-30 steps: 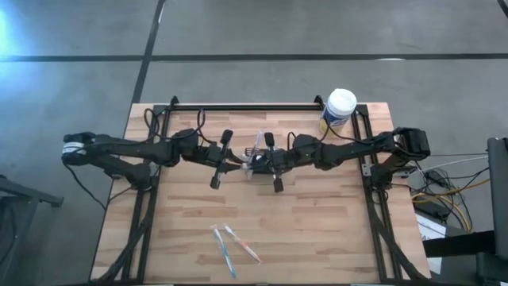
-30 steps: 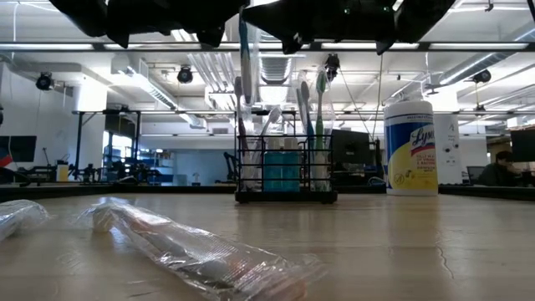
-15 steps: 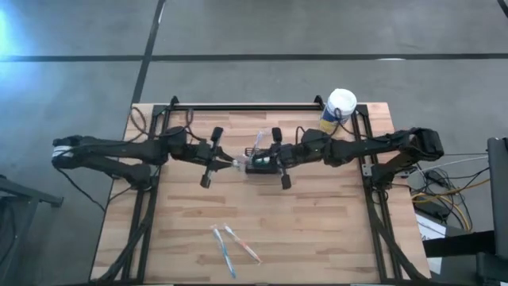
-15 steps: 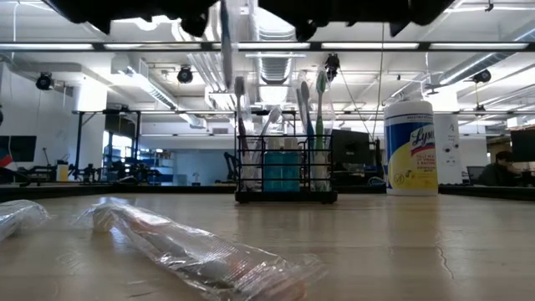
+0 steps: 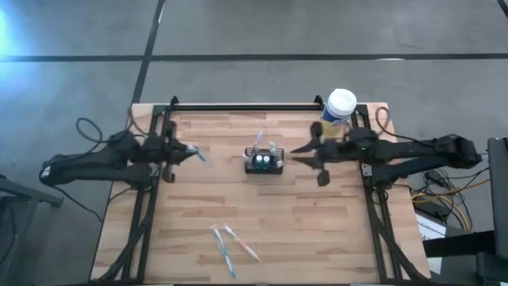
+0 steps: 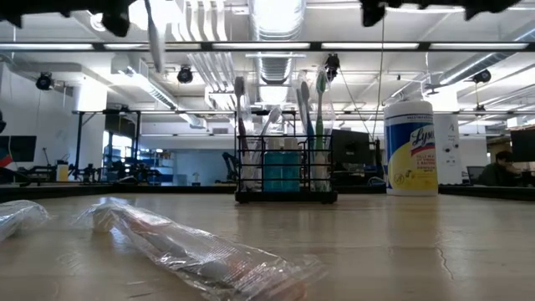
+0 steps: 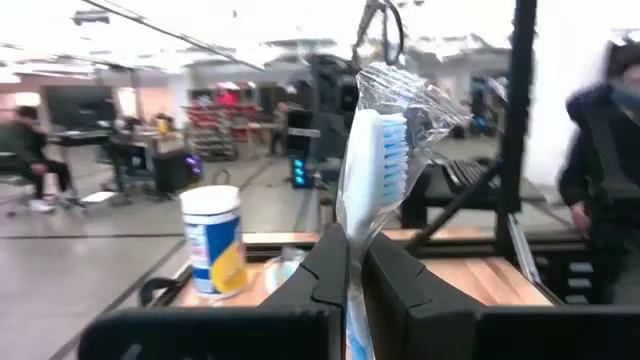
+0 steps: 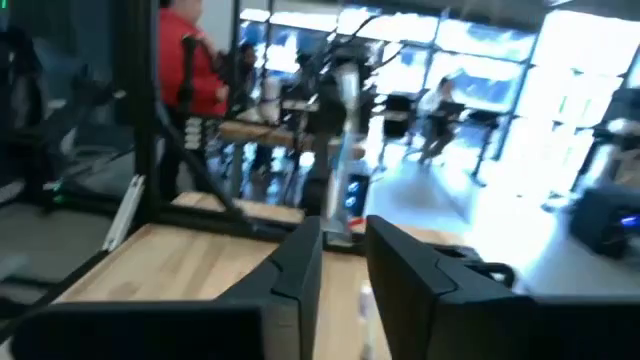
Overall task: Pick & Place toothbrushing station
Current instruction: Put the right blue toothbrush into the black organizer
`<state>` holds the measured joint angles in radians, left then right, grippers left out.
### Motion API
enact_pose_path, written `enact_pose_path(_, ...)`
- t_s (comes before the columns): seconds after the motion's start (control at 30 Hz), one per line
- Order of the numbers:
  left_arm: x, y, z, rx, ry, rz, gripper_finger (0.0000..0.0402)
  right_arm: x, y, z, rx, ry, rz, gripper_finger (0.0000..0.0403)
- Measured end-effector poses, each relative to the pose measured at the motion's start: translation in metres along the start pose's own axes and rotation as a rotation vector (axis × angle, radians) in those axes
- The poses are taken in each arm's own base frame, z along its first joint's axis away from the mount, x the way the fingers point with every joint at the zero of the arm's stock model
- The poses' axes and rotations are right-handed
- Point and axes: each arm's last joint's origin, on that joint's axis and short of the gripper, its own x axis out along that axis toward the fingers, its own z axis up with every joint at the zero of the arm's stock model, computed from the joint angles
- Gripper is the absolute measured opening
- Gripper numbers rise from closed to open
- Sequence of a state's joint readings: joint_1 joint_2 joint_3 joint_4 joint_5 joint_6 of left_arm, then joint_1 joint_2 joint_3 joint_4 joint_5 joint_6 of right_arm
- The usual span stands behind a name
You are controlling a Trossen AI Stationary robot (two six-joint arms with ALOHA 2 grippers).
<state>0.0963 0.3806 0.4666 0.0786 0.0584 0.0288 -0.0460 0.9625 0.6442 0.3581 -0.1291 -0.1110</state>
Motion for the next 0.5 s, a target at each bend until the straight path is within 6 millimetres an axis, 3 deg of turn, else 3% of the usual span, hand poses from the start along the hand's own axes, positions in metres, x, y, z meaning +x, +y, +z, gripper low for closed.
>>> enact_pose_path(0.23, -0.035, 0.000, -0.021, -0.031, -0.046, 0.099, 0.0016, -0.056, 0.008, -0.032, 0.018, -0.113, -0.092, 0.0028)
enact_pose_path(0.43, -0.046, 0.000, -0.044, -0.042, -0.064, 0.138, 0.0016, -0.084, 0.016, -0.069, 0.011, -0.238, -0.104, 0.0009)
enact_pose_path(0.5, -0.044, 0.000, -0.058, -0.045, 0.002, 0.156, 0.0016, -0.090, 0.018, -0.078, 0.008, -0.271, -0.108, 0.0009)
